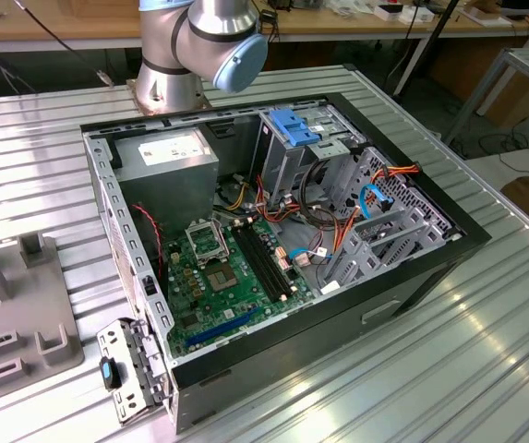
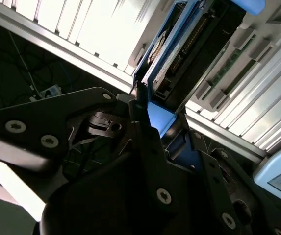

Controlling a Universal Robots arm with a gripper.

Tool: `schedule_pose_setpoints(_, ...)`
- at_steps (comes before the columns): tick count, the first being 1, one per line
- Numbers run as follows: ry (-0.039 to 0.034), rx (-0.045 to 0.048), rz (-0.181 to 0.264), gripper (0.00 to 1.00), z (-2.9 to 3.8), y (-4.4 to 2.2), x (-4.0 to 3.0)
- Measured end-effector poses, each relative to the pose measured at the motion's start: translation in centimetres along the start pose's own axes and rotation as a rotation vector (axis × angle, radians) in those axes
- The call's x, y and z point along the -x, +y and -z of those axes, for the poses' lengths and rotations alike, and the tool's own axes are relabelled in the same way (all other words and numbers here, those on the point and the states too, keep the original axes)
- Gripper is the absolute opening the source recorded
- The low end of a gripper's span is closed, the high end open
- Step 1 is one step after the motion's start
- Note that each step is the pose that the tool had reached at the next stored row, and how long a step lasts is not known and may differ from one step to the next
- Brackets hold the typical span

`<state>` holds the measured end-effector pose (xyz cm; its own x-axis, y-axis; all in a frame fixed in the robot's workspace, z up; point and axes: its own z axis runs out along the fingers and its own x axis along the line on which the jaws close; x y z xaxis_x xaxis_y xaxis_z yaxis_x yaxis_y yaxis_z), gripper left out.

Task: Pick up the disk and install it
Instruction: 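Pick up the disk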

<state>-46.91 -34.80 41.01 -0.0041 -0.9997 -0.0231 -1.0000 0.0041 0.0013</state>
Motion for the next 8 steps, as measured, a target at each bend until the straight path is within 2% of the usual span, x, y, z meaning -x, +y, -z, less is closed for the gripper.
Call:
schedule_pose_setpoints(4,0.0,0.0,0.0,0.37,0.44,0.0,0.01)
schedule_pose_setpoints(8,0.0,0.0,0.0,0.37,1.47,0.0,0.03)
